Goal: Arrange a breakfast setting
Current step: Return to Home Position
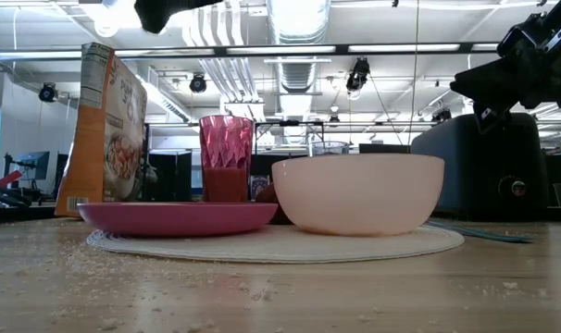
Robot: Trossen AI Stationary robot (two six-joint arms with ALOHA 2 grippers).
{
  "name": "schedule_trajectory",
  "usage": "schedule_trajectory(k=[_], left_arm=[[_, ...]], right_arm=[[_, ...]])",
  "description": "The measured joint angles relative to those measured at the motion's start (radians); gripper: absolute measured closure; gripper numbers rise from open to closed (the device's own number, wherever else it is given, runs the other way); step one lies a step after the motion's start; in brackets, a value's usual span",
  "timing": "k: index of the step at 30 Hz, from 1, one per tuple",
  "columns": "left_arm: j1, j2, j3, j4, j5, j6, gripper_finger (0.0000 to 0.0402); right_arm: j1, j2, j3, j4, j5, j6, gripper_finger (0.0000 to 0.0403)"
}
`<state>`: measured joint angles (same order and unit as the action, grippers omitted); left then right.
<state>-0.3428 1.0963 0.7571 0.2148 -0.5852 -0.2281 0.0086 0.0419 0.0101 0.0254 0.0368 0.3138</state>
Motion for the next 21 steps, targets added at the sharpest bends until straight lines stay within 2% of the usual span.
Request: schedule_trajectory(k=[4, 8, 14, 21], left_arm=[[0.013, -0.112, -0.233, 0.282, 0.113, 0.088, 0.0157], [0.013, -0.230, -0.419, 0.466, 0.132, 0.113, 0.0157], [0.013, -0.413, -0.621, 0.598, 0.132, 0.106, 0.0157], [0.013, -0.595, -0.737, 0.608, 0.132, 0.107, 0.0157]], right_arm=[[0.000, 0.000, 0.000, 0.000, 0.000, 0.000, 0.0351], [0.000, 0.001, 0.000, 0.000, 0.000, 0.000, 0.0351], [0.000, 0.000, 0.000, 0.001, 0.000, 0.000, 0.0351], [0.000, 0.001, 0.000, 0.001, 0.000, 0.000, 0.0351]])
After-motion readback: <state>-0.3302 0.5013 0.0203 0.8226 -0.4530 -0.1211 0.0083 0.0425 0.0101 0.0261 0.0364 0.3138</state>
